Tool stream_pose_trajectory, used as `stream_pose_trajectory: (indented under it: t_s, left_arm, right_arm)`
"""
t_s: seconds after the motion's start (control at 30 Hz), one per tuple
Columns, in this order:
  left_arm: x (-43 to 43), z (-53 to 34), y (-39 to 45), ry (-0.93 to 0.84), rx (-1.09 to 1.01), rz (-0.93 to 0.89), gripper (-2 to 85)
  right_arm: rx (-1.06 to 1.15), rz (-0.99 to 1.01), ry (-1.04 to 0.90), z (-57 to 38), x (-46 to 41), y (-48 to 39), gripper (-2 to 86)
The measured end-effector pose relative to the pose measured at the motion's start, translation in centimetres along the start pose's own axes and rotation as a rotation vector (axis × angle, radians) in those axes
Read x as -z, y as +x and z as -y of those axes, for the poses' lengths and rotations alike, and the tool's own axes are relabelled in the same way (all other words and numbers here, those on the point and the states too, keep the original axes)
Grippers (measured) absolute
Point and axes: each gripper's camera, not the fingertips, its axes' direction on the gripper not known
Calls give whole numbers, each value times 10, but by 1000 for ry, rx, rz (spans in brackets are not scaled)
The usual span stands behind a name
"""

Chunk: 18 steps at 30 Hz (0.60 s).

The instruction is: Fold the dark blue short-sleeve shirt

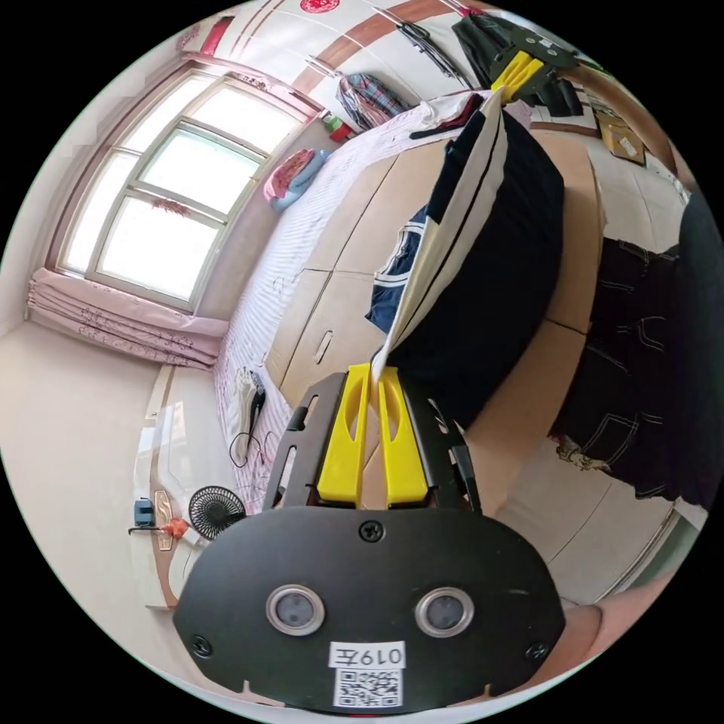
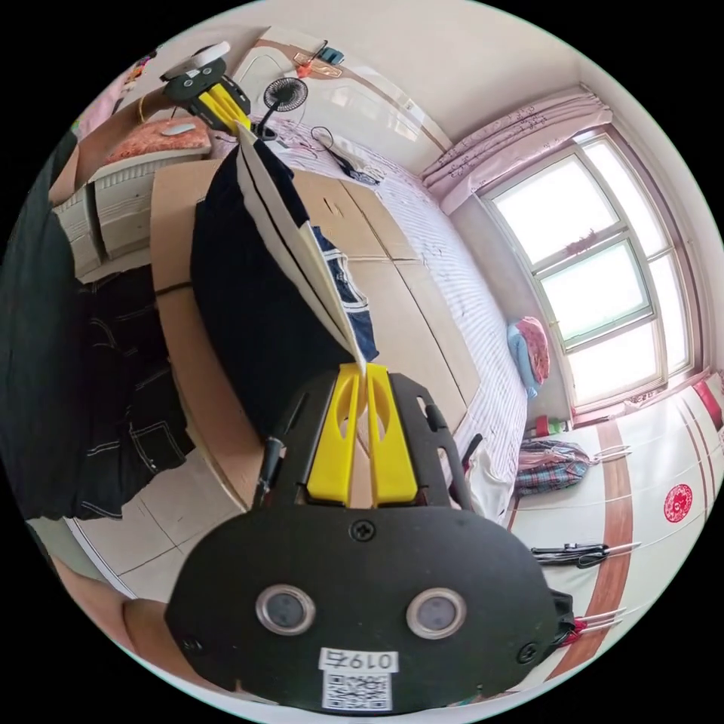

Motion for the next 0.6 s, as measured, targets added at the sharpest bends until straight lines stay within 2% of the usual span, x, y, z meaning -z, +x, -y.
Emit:
stream_pose_trajectory:
  t_s: [0.27, 0.37, 0.6]
  left_arm:
    - [-253, 95, -103, -227, 91, -423, 3]
    - [-329, 118, -119, -305, 114, -517, 2]
    - [-464, 139, -135, -430, 160, -730, 3]
  right_arm:
    - [-26, 165, -204, 67, -245, 72, -7]
    - [-39, 208, -264, 81, -320, 81, -7]
    - [-74, 328, -307, 89, -434, 93, -7]
